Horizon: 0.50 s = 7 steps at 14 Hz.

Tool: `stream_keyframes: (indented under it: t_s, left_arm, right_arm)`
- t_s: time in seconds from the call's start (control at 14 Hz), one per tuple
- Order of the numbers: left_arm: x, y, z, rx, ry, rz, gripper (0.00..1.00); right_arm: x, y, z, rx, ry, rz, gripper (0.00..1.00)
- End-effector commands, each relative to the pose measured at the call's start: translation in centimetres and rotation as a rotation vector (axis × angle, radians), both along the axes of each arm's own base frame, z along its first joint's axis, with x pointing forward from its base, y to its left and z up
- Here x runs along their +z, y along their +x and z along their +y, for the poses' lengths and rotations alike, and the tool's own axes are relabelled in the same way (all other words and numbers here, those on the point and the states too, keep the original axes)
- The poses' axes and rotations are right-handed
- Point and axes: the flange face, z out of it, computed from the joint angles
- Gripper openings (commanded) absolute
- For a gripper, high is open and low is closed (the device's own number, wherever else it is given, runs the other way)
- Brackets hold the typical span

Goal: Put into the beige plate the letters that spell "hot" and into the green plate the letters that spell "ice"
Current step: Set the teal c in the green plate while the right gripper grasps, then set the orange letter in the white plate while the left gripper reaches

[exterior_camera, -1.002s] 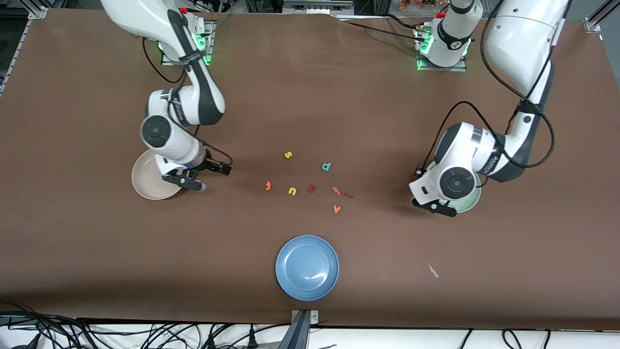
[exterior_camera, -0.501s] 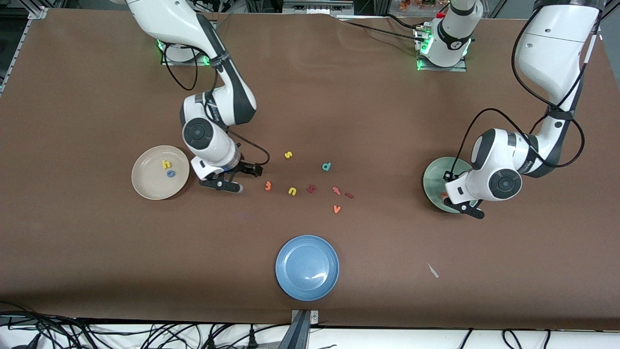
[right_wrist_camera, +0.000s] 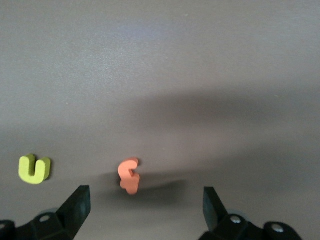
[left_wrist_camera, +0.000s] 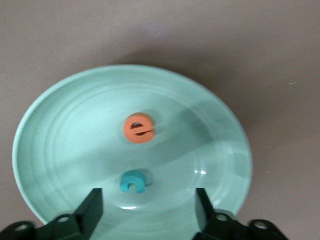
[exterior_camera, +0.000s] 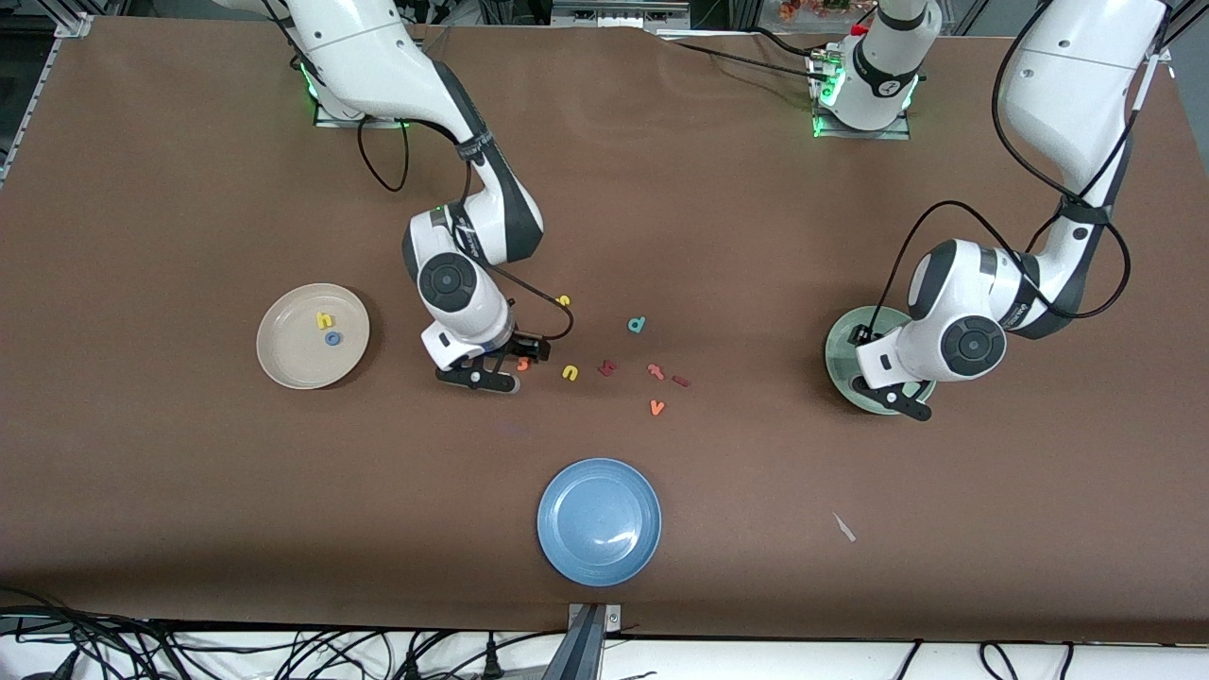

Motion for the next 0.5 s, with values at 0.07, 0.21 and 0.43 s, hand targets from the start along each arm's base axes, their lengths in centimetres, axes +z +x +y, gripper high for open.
stream_keyframes:
  t_s: [0.07,0.21,0.43]
  left_arm:
    - [4.7,0.6,-4.3,0.019,0.025,-0.02,1.0]
    - [5.5,0.5,-6.3,0.067,0.047,-0.029,1.0]
    - [6.8,0.9,-8.4,0.084,0.046,-0.061,1.0]
  right_arm:
    - [-0.8,0.6,1.0,0.054,0.0,0.004,0.98]
    - [-1.1,0.9,1.5,0.059,0.0,-0.001,0.92]
    - [-1.3,0.9,1.5,0.061,-0.002,0.002,0.6]
